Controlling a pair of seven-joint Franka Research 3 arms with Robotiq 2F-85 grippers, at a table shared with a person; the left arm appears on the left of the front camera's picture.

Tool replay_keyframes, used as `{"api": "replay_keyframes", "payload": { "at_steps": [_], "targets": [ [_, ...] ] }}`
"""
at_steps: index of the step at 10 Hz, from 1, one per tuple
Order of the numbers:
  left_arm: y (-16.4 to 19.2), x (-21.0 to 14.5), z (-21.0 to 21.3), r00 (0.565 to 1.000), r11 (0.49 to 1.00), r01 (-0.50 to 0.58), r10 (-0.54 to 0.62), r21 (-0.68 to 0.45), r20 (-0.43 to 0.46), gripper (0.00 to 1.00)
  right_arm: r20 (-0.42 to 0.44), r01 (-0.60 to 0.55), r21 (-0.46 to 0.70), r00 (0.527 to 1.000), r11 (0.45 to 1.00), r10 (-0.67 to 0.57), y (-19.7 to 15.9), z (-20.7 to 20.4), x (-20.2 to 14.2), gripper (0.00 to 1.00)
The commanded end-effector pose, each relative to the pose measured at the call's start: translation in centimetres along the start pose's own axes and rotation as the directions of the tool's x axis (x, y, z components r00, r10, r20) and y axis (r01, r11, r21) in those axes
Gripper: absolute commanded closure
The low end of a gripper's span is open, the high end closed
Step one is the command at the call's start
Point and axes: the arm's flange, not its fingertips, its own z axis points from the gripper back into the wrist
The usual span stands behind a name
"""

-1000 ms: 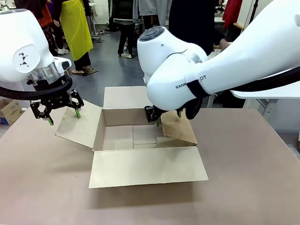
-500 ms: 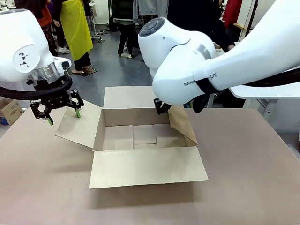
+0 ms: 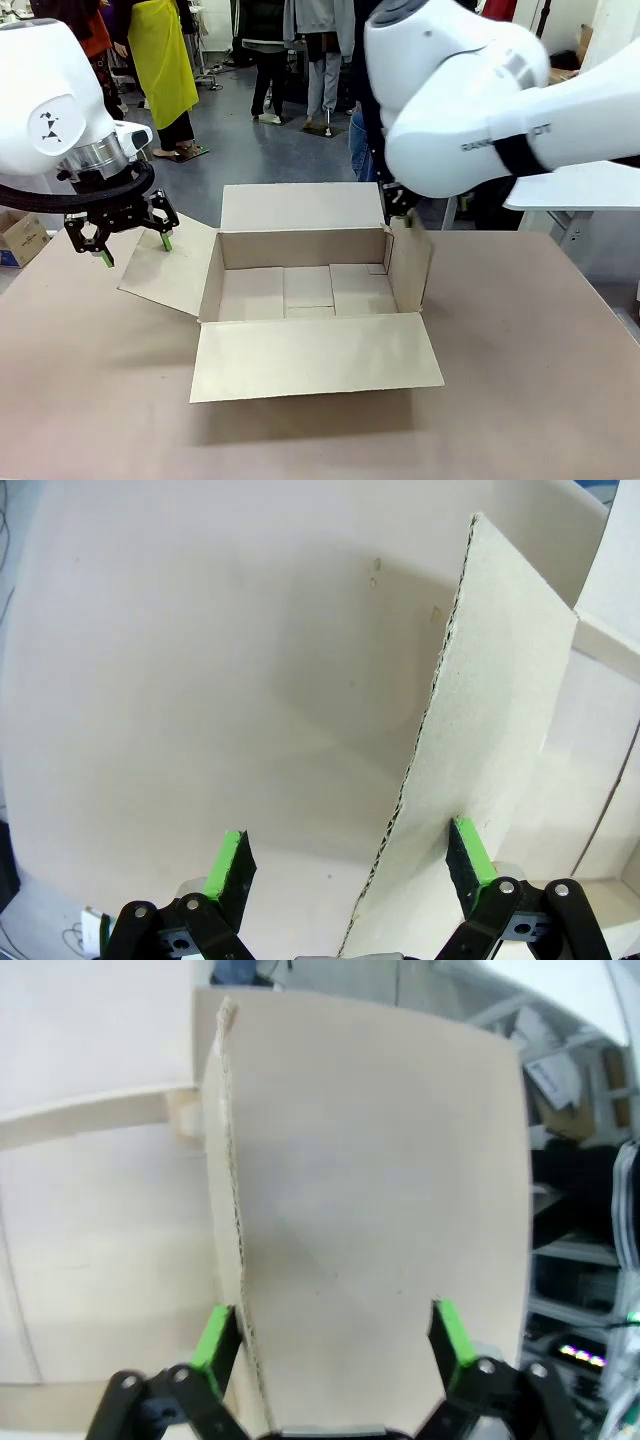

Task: Pack the gift set into the box.
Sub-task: Place both hands on the side flaps of the Package Box and spread them outward.

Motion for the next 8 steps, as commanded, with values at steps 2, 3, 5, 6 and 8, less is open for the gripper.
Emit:
{"api": "replay_keyframes", "payload": {
  "at_steps": [2, 3, 5, 6, 8],
  "targets": [
    [0.0, -0.1, 0.3, 1.000, 1.000, -0.014, 0.013, 0.016, 0.005, 0.00, -0.037, 0.074, 0.123, 0.997, 0.990, -0.070, -4.8, -3.7, -2.1, 0.00],
    [0.0, -0.1, 0.3, 1.000, 1.000, -0.014, 0.013, 0.016, 0.005, 0.00, -0.059, 0.099, 0.161, 0.994, 0.982, -0.090, -5.6, -5.7, -2.6, 0.00],
    [0.0, -0.1, 0.3, 1.000, 1.000, -0.014, 0.013, 0.016, 0.005, 0.00, -0.045, 0.107, 0.089, 0.994, 0.990, -0.104, -4.9, -4.2, -1.7, 0.00],
    [0.0, -0.1, 0.3, 1.000, 1.000, -0.014, 0.013, 0.016, 0.005, 0.00, -0.045, 0.107, 0.089, 0.994, 0.990, -0.104, -4.9, -4.2, -1.7, 0.00],
    [0.0, -0.1, 0.3, 1.000, 1.000, -0.014, 0.013, 0.016, 0.005, 0.00, -0.045, 0.107, 0.089, 0.994, 0.990, -0.104, -4.9, -4.2, -1.7, 0.00]
  ]
}}
